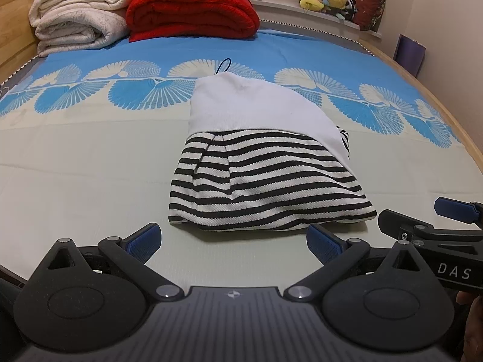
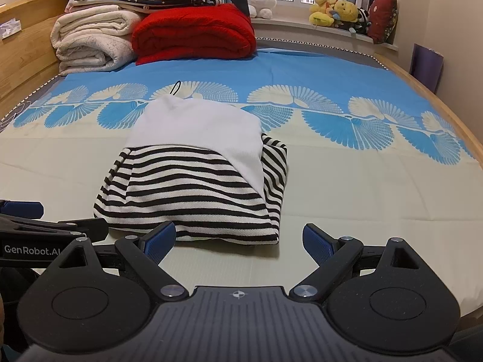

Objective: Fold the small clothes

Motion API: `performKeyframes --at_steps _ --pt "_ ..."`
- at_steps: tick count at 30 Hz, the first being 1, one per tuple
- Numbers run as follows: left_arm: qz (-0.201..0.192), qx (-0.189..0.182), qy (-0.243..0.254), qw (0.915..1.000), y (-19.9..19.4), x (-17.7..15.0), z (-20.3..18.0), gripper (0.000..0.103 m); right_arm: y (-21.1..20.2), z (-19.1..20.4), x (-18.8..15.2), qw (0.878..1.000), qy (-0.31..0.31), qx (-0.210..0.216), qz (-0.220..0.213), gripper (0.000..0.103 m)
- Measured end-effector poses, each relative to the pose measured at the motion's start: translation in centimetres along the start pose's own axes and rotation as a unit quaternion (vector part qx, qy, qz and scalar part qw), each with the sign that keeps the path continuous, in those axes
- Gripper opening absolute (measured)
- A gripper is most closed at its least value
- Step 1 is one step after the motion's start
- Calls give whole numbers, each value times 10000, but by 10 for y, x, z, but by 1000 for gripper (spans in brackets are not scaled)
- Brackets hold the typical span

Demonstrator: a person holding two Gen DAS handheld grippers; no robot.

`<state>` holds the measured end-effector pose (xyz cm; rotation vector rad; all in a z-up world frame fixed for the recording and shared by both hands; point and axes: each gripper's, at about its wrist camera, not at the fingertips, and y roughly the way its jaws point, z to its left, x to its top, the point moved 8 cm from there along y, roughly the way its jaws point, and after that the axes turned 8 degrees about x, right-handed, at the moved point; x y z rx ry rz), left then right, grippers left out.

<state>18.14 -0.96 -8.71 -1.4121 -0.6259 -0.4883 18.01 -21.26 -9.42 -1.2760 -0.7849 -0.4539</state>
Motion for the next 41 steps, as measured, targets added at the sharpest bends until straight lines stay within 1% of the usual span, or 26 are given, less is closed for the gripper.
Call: performKeyframes --at_steps 37,41 --pt "50 -12 -10 10000 2 -5 1 102 0 0 0 10000 15 7 14 91" --pt "66 -24 -55 10000 3 -4 2 102 1 2 -5 10000 -2 -6 38 91"
